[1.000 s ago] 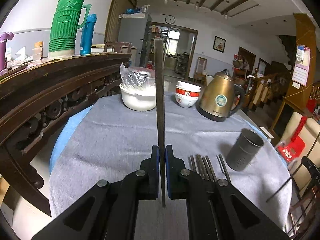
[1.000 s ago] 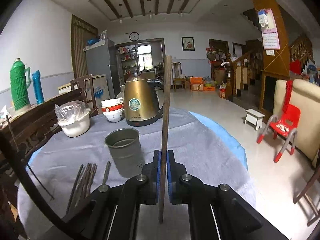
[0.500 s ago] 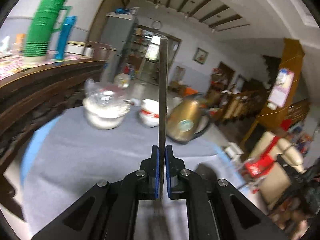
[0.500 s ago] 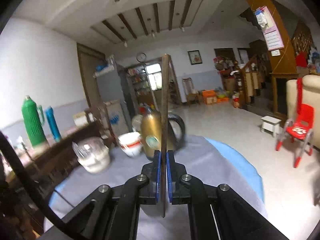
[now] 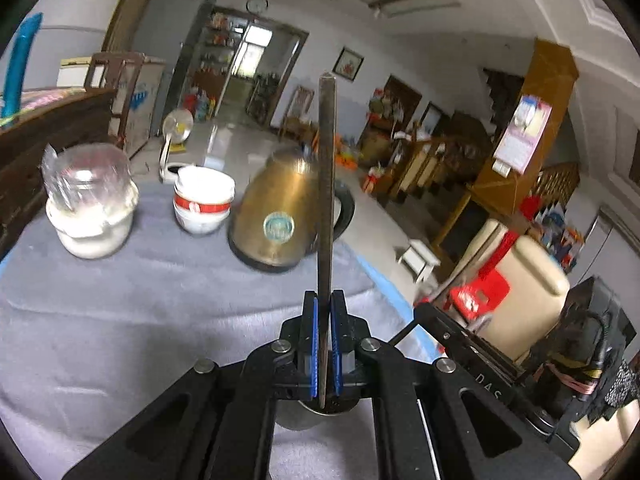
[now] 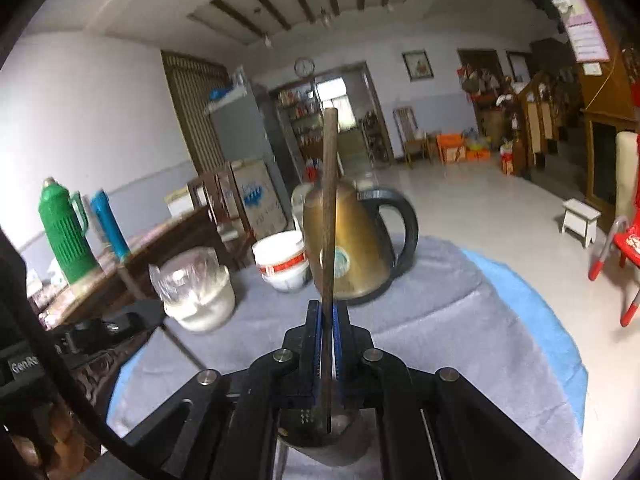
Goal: Organize utensils
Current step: 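Lower both chopsticks into the grey perforated cup and open both tools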
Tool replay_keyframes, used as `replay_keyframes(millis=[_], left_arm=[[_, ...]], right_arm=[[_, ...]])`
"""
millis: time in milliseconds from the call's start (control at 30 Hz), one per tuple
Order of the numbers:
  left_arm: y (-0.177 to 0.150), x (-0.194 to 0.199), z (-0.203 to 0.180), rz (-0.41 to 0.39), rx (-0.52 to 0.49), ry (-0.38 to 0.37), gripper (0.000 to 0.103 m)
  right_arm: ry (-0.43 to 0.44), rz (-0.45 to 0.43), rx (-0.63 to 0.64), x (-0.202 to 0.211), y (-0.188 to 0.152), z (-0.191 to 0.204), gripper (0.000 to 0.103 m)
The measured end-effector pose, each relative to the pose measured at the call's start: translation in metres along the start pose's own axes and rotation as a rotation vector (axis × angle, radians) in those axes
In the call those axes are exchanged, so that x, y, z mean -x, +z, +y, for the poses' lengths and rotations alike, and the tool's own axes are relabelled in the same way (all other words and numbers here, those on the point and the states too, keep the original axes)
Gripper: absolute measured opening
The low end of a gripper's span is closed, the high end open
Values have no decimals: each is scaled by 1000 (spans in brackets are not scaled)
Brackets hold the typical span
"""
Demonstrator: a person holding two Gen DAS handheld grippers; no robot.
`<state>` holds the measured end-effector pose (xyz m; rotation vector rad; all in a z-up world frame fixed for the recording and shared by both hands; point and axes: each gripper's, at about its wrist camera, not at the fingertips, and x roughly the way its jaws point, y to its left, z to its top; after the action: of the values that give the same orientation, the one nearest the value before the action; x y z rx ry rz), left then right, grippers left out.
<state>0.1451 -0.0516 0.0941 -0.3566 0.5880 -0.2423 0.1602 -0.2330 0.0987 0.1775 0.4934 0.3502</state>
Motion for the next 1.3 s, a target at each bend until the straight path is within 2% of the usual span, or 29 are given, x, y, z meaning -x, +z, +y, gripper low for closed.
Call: replay_keyframes(millis=[133,400,467,533,633,733,767,833,867,900,967,1100,1300], left_arm=[[-10,-21,-1,58,-8,9,6],[-23,-35,2,147,-17,23,8],[-23,-34,3,158,-14,33,20],[-21,-29,7,149,-2,40,47],[-16,-12,11,103,14,48,53],[-9,11,21,60,38,53,59],[-6,17,25,45,42,59,61],[-6,39,37,1,58,82,71],[-7,45,42,-10,63,92,72],[-10,54,48,-23,67,109,73],[-18,65,62,-24,65,145,75],[-56,79,101,26,83,288,78],[-120,74,159,211,150,491,78]], right_arm=[[2,54,7,-17,-9,-5,6],[2,134,-13,-35,-21,-14,8],[-3,149,-21,-38,-23,-15,8],[-22,173,-23,-40,-24,-14,8],[-42,167,-24,-34,-21,-12,10],[-64,134,-27,-20,-13,-12,18],[-67,119,-33,-13,-10,-12,26],[-73,79,-40,3,-4,-11,50],[-78,55,-48,10,-3,-11,77],[-76,30,-56,18,-3,-11,82],[-71,-4,-65,35,-6,-11,82],[-70,48,-96,48,-28,-14,82],[-78,367,-126,21,-113,-22,80]])
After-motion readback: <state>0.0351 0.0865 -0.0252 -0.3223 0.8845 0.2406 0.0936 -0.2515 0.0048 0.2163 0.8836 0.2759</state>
